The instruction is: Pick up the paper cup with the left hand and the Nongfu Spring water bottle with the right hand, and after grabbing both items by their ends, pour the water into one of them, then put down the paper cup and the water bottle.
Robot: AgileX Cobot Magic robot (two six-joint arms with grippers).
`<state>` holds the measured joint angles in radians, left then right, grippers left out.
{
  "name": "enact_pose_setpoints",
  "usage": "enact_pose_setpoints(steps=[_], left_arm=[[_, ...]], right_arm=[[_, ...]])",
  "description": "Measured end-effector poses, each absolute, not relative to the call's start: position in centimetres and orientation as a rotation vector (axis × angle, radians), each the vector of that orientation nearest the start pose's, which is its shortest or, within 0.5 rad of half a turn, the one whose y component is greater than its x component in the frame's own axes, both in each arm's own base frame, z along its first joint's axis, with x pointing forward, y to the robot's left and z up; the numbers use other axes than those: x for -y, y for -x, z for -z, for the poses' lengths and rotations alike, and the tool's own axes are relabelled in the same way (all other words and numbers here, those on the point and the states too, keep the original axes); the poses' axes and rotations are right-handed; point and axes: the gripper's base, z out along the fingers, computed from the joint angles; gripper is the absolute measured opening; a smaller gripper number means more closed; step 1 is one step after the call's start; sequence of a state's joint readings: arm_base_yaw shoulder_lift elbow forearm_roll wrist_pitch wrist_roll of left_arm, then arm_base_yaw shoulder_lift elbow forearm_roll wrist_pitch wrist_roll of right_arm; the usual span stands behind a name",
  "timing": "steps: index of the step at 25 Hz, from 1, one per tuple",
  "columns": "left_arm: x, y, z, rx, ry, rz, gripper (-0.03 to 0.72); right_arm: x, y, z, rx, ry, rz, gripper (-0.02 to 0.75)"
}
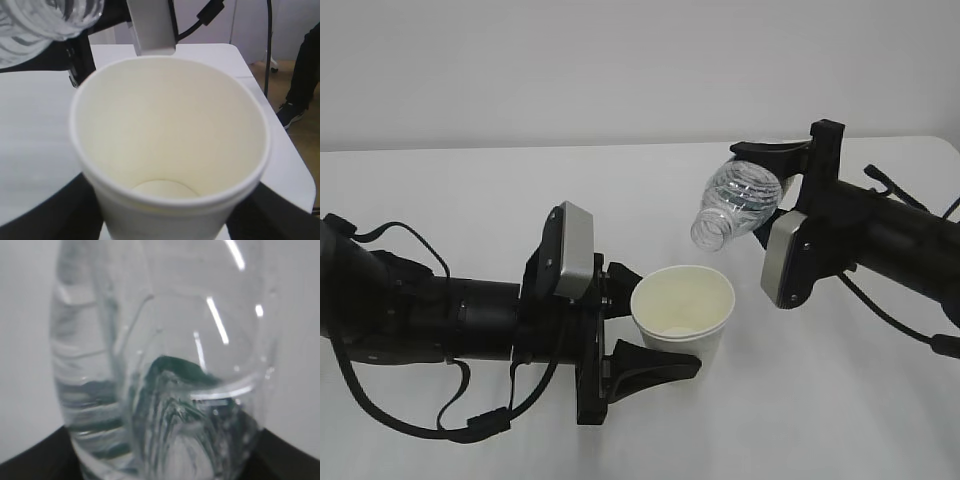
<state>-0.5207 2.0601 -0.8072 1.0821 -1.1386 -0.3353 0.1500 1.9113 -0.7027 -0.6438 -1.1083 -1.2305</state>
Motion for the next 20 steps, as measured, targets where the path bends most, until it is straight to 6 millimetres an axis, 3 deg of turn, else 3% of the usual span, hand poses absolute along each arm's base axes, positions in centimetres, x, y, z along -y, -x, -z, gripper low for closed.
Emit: enact_pose_setpoints(steps=[20], left_arm=[[22.99, -25.97, -11.09, -1.434, -1.284, 0.986, 0.482]], right_arm=[[-9.85, -32.47, -15.16, -0.725, 1.537, 0.619, 0.466]])
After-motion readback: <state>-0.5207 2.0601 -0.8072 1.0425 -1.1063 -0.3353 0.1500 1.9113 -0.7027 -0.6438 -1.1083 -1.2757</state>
